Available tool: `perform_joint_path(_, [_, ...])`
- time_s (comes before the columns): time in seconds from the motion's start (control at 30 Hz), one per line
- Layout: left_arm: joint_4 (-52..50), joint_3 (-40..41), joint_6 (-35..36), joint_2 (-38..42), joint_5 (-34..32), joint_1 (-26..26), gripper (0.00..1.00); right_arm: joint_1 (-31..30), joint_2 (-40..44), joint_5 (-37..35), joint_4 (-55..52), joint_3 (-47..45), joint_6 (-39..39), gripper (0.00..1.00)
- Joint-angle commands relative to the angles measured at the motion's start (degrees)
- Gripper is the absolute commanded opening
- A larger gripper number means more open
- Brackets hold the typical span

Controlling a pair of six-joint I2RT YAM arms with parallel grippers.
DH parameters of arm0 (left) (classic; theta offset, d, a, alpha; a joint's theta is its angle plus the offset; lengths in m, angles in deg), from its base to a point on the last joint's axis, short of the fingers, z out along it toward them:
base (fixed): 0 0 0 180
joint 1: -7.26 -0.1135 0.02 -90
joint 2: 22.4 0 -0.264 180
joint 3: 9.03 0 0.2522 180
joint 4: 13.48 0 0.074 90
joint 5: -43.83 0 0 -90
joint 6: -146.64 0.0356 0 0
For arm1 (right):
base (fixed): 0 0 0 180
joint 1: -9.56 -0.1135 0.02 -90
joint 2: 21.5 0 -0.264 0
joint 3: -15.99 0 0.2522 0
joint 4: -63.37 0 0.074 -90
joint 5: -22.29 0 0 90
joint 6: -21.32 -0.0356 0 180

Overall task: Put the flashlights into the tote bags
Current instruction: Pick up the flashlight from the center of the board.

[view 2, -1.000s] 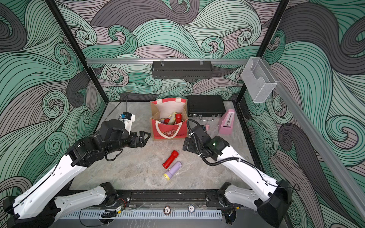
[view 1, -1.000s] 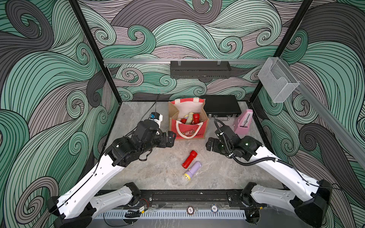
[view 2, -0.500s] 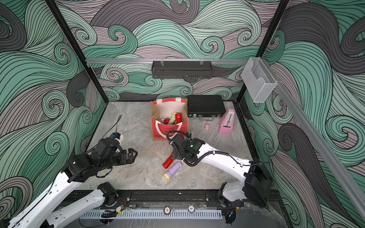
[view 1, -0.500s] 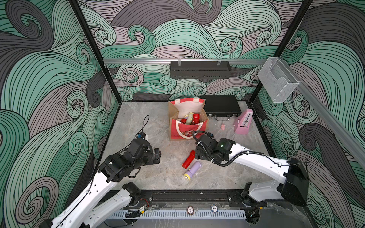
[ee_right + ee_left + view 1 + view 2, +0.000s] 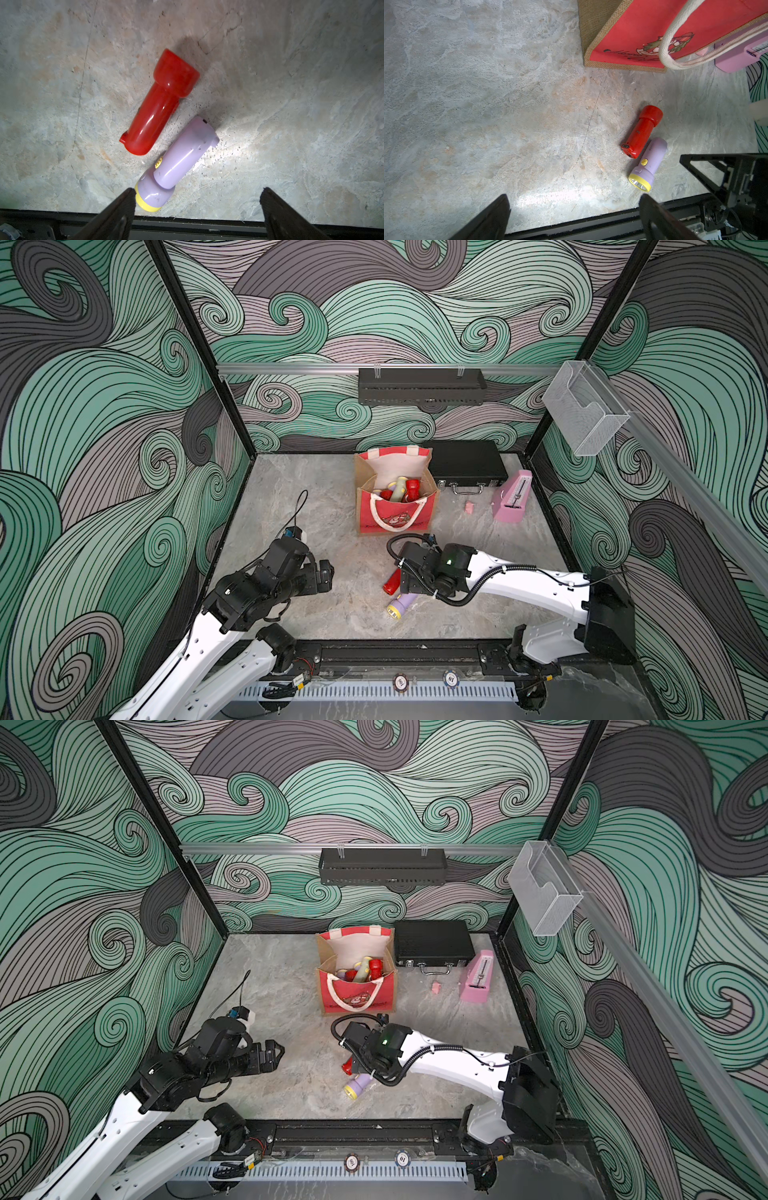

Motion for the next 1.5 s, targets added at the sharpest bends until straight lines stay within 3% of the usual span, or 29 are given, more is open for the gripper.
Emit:
perform_joint_path(0.0, [-0.5,-0.4,1.1,0.7,0.9,-0.4,0.99,-1.6,-1.4,1.0,-0.7,-1.6,-4.4,0.93])
perform_joint_path(0.73, [1.0,0.4,2.5,3.3,4.6,-0.3,0.99,-2.5,-6.9,0.8,12.5,-5.7,-5.7,0.89])
perform_joint_path(1.17, [1.1,0.7,2.0,5.8,3.6,-0.1,0.99,0.7,-7.2,1.6,16.1,-8.0,-5.1,0.85])
perform_joint_path(1.47, [1.0,0.8,1.6,6.9,2.6,0.2,0.99,2.6,-9.9,5.0,19.3,-8.5,-4.2,0.77])
